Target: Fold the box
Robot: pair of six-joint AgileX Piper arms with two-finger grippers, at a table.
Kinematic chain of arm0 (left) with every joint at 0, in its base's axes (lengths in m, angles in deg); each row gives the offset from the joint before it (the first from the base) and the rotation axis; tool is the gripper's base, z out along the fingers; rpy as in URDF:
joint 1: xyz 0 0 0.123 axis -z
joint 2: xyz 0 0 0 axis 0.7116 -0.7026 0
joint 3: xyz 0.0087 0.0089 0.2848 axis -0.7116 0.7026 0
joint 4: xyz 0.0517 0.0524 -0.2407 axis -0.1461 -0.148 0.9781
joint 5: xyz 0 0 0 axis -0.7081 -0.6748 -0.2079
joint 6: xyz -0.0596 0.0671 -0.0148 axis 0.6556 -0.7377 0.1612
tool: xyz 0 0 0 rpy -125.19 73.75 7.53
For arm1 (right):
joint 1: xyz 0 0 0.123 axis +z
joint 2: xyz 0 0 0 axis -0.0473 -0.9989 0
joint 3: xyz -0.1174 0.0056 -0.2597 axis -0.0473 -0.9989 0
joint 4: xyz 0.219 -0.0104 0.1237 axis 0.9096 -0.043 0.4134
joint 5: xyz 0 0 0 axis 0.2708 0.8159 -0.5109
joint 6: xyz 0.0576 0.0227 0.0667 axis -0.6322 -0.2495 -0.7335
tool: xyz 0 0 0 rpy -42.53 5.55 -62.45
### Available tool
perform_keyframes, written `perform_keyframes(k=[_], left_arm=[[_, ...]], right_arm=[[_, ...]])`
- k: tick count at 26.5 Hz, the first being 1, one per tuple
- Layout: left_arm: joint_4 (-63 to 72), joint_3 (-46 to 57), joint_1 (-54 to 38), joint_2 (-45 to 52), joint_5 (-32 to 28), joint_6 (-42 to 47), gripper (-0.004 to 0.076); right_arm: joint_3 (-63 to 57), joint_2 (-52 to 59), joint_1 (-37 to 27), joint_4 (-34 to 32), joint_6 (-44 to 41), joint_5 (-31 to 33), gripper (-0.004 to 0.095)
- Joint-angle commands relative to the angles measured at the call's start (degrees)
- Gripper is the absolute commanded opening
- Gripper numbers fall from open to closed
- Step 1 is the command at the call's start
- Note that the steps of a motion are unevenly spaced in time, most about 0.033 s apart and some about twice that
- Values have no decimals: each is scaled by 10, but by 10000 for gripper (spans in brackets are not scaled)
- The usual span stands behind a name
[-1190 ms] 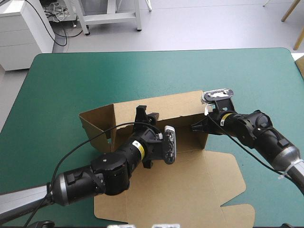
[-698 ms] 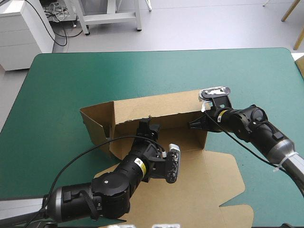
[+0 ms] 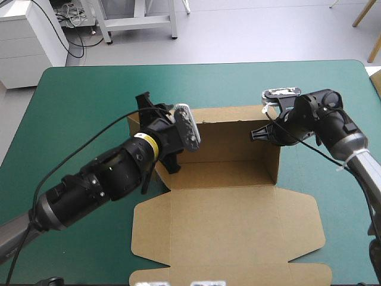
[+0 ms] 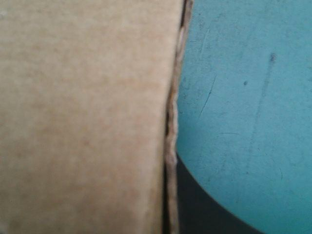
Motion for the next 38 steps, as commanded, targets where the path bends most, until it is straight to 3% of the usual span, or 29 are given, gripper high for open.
perform_keyframes(k=[1,4,7,13,19,23,26,32,38], left_arm=[[67,-21,-76,18,-41,-14,443],[167,-20,-180,31,-99,-12,379],[253,-8,-237,68,-106,-15,337],[308,82,-244,157,-107,-15,309],[353,259,-244,322,-108,-11,281],[374,349,-244,419,-106,-11,155],[391,399,-244,480,-106,-8,-3],[392,457,-244,561,-96,16,-8],[412,465,-244,576,-37,16,-8]], right_arm=[[50,-17,-24,25,40,7,-21],[98,-86,-33,28,60,23,-21],[141,-152,-33,32,71,25,-21],[171,-206,-33,35,85,32,-21],[173,-225,-33,30,96,29,-21],[173,-226,-33,30,97,17,-21],[173,-227,-33,30,97,16,-21],[173,-227,-33,29,97,14,-21],[177,-227,-33,29,99,18,-2]])
